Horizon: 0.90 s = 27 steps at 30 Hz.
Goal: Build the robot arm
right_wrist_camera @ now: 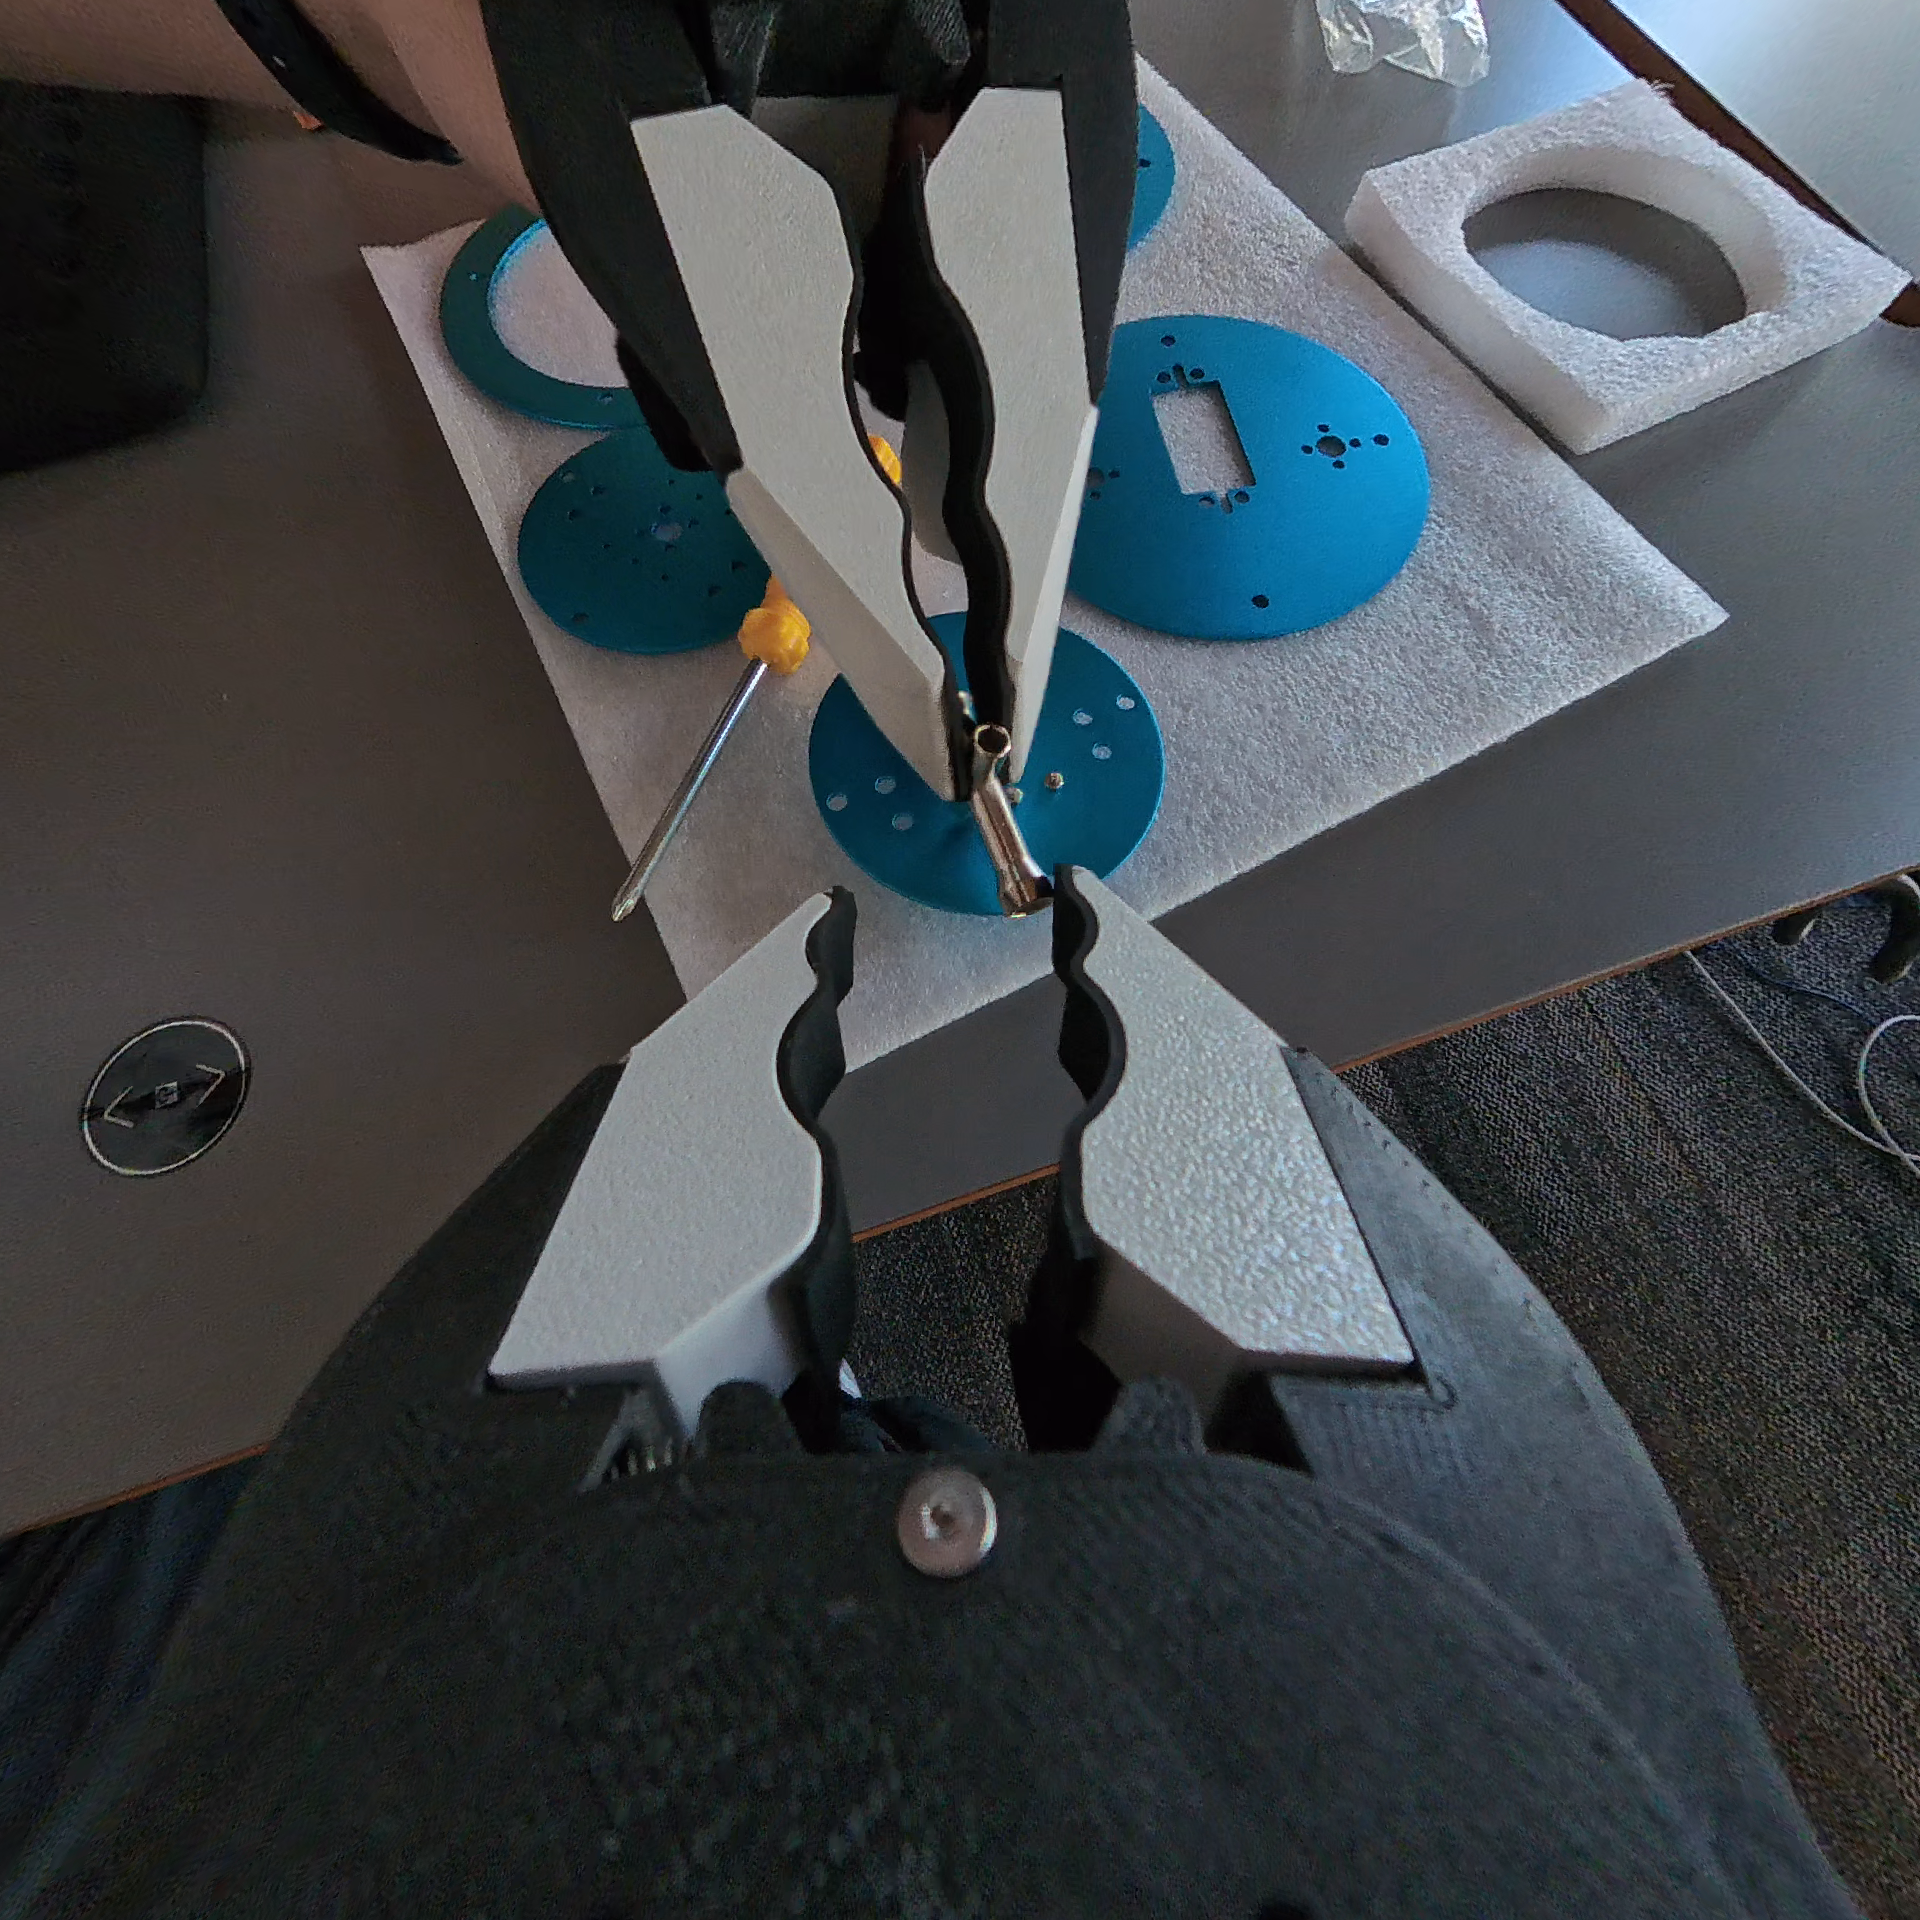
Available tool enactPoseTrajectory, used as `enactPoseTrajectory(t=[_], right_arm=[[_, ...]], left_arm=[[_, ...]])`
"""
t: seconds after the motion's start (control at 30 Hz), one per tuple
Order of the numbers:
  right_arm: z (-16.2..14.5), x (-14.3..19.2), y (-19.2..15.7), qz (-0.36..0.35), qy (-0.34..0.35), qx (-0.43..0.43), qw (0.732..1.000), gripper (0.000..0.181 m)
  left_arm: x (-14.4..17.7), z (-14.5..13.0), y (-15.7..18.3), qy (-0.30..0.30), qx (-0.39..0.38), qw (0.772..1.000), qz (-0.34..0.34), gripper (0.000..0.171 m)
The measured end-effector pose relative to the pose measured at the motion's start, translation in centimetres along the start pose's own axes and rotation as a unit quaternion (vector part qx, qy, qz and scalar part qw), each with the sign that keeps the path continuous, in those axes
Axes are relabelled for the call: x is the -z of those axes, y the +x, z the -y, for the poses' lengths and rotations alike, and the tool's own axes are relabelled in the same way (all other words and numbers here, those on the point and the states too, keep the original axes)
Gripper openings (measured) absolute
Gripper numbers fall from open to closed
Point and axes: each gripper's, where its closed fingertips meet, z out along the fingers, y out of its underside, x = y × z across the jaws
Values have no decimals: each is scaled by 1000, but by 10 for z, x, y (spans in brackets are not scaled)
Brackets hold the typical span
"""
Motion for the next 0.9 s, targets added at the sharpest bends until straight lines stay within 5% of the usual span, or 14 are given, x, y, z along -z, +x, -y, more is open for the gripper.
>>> enactPoseTrajectory(t=[0.47,0.7,0.9], right_arm=[[-3,-5,-1,-5,3,-1,1000,37],[-5,-7,-4,-2,-5,-6,1000,36],[-4,-10,-4,-22,1,-22,1000,36]], left_arm=[[-3,-7,0,7,-57,998,41,6],[-3,-8,2,-12,-157,985,69,6],[-1,-9,2,-19,-114,993,-33,6]])
